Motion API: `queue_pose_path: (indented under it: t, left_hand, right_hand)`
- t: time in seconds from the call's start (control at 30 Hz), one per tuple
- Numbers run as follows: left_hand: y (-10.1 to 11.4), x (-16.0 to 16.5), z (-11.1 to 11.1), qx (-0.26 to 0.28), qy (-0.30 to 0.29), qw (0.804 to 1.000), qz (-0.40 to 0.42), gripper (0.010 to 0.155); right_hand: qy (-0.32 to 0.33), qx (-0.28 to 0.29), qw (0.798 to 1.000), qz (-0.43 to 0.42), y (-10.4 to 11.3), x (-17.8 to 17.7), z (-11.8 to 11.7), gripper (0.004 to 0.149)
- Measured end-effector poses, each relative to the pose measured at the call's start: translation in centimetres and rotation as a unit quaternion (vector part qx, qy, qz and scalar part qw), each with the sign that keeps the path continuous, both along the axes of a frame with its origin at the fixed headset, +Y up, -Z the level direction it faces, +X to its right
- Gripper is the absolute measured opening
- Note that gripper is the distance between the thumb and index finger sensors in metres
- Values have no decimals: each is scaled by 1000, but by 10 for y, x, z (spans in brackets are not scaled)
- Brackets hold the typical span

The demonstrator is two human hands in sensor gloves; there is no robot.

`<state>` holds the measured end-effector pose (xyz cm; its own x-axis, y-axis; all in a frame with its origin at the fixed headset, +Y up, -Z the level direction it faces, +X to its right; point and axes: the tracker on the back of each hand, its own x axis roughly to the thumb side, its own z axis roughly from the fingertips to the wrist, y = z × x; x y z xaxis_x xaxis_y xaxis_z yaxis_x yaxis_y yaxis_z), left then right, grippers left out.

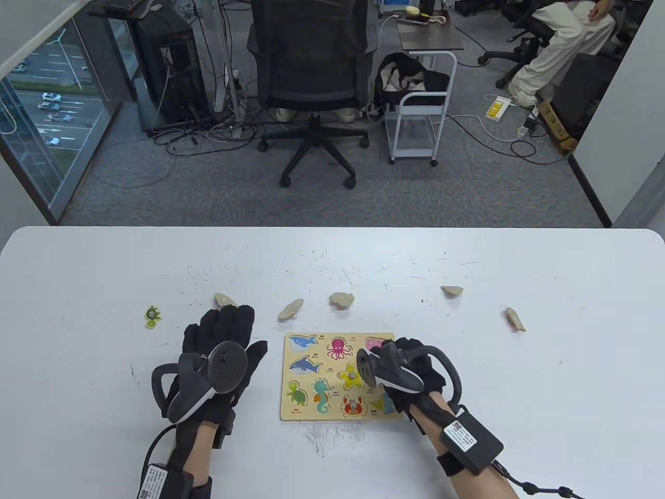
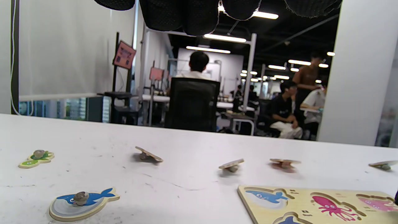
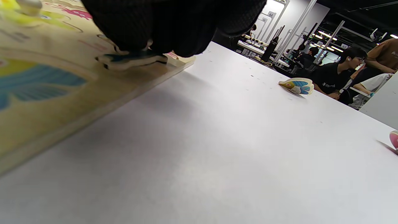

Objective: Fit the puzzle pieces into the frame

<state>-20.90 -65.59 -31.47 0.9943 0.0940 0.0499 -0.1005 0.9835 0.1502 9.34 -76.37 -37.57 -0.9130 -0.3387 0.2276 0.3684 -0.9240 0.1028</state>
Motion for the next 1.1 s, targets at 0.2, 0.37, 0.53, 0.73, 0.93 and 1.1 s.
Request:
queue_pose_path:
  t: [0.2,0.37,0.53,0.73,0.93,1.1]
  left_hand:
    - [0,1,0,-3,0,1000,-3,73]
    - [0,1,0,-3,0,1000,-3,73]
    - [0,2,0,-4,-1,1000,-3,73]
    - [0,2,0,-3,-1,1000,-2,73]
    - [1,1,0,-3,1,1000,-1,73]
    - [1,0,0,-3,2,1000,-2,73]
  right_hand:
    - [2,-1,1000,-6,0,0,1,43]
    - [-1,-6,1000,-17,0,2,1,43]
    - [-4,-14,1000,-24,-2,3,1,43]
    - [-7,-27,998,-48,5,15,2,48]
    - [-80,12,995,-63,33,56,-5,57]
    - [-179,28,980,-89,53,109,-16,62]
